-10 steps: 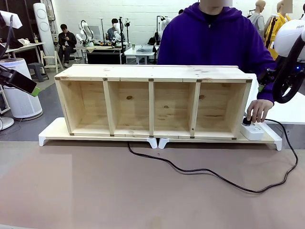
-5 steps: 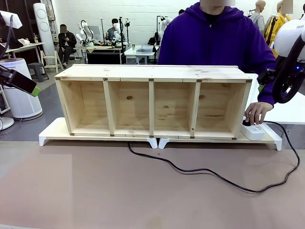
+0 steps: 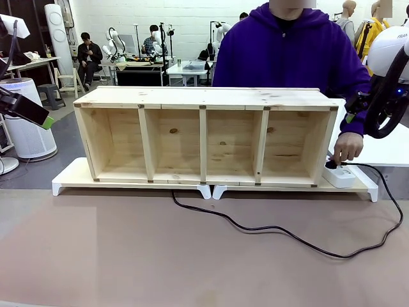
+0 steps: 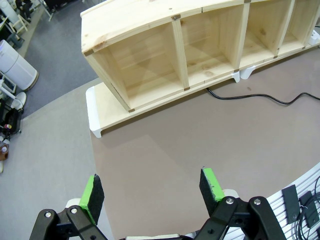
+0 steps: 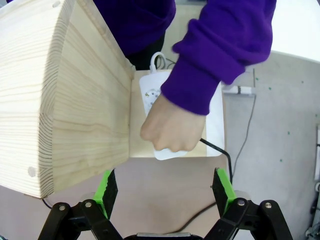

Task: Perform cable management.
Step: Release the Power Cable when the human grasps it.

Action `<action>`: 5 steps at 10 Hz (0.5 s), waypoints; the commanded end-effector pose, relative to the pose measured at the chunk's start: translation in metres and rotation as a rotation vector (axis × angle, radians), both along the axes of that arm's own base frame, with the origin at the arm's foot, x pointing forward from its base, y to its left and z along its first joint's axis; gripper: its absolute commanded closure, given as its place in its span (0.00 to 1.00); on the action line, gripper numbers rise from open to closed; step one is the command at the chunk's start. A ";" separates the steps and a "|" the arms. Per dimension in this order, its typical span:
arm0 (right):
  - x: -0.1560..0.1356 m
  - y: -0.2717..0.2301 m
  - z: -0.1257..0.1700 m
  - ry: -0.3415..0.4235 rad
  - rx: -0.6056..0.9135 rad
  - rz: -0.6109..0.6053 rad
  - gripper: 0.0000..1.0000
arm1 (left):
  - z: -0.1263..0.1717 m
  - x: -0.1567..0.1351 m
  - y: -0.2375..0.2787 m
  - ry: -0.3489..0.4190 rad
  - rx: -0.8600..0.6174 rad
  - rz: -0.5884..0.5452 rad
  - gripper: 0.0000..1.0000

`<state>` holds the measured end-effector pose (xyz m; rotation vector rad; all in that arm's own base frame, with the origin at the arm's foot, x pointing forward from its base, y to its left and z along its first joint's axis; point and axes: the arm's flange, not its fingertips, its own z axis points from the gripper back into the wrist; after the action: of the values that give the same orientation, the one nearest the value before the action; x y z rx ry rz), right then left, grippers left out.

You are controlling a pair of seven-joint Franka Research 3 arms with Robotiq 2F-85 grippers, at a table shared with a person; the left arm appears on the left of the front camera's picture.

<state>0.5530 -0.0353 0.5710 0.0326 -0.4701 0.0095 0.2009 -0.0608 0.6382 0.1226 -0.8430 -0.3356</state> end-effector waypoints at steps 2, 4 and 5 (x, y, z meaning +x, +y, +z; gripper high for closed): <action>0.000 -0.001 -0.001 0.004 0.001 -0.003 0.02 | 0.000 0.002 0.001 -0.014 0.012 -0.009 0.00; 0.000 -0.001 -0.001 0.004 0.001 -0.003 0.02 | 0.000 0.002 0.001 -0.014 0.012 -0.009 0.00; 0.000 -0.001 -0.001 0.004 0.001 -0.003 0.02 | 0.000 0.002 0.001 -0.014 0.012 -0.009 0.00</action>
<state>0.5530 -0.0353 0.5710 0.0326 -0.4701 0.0095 0.2009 -0.0608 0.6382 0.1226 -0.8430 -0.3356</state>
